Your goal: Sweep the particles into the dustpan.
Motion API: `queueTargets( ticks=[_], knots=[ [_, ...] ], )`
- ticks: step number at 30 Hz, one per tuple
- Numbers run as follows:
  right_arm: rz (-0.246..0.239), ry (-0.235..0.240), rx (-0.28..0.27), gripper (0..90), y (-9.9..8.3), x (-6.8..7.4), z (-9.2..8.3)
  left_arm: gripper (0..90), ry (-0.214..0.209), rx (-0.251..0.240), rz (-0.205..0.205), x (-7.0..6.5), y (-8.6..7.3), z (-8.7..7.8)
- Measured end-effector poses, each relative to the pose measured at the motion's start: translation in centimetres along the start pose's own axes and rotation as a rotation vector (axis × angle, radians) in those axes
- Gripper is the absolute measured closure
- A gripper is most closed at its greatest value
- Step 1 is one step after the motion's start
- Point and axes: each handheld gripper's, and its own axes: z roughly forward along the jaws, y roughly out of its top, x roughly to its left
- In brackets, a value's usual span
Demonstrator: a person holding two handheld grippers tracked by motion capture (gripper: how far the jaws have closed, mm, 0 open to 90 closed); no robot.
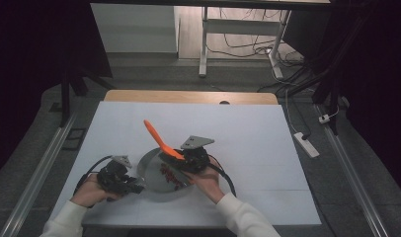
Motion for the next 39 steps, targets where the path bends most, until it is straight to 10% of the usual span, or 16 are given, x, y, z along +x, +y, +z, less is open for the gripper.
queueTargets(
  ticks=[22, 39],
  knots=[
    [0.017, -0.083, -0.025, 70.1, 0.3, -3.8, -4.8, 61.7, 0.063, -0.083, 0.017, -0.5, -0.3, -0.4],
    [0.030, -0.123, -0.020, 70.1, -0.8, -5.4, -9.6, 61.7, 0.084, -0.179, -0.071, -0.6, -1.0, -0.7]
  ],
)
